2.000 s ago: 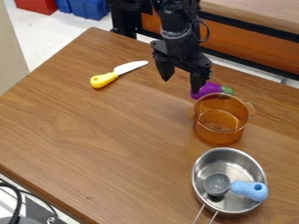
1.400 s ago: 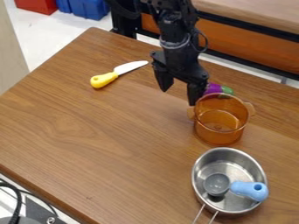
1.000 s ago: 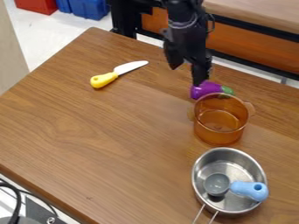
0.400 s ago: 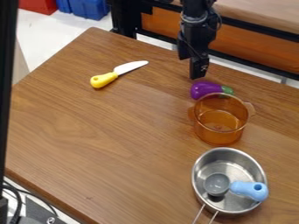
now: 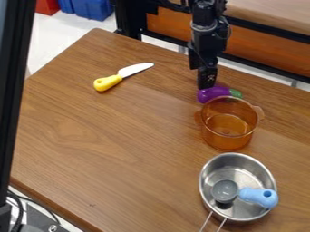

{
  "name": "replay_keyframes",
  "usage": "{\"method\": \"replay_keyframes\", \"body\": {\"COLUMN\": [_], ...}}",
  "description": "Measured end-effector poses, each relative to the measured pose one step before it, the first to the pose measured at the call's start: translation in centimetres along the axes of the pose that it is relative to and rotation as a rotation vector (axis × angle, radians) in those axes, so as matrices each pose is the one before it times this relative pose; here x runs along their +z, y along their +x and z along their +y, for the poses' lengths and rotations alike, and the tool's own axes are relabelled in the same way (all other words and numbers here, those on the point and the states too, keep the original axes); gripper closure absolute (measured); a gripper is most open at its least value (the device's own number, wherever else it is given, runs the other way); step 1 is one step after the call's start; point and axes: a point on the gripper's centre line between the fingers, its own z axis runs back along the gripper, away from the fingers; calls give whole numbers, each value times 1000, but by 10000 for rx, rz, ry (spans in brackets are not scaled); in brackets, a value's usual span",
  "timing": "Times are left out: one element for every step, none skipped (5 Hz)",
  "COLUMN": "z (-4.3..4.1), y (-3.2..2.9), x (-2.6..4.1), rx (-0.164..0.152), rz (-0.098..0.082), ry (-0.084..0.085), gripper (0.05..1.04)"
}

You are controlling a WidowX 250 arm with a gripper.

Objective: Take the eggplant and put it between the two right burners

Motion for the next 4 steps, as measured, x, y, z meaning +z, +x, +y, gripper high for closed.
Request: {"method": "replay_keyframes", "body": {"z": [-245,-665,-299,-360], "y": [459,437,756,283], "x": [112,-970,-230,-2], "rx": [-208,-185,-263,-30], "rz": [-84,114,28,-88], "ry": [-91,-252,245,-151], "gripper": [88,88,88,88]}}
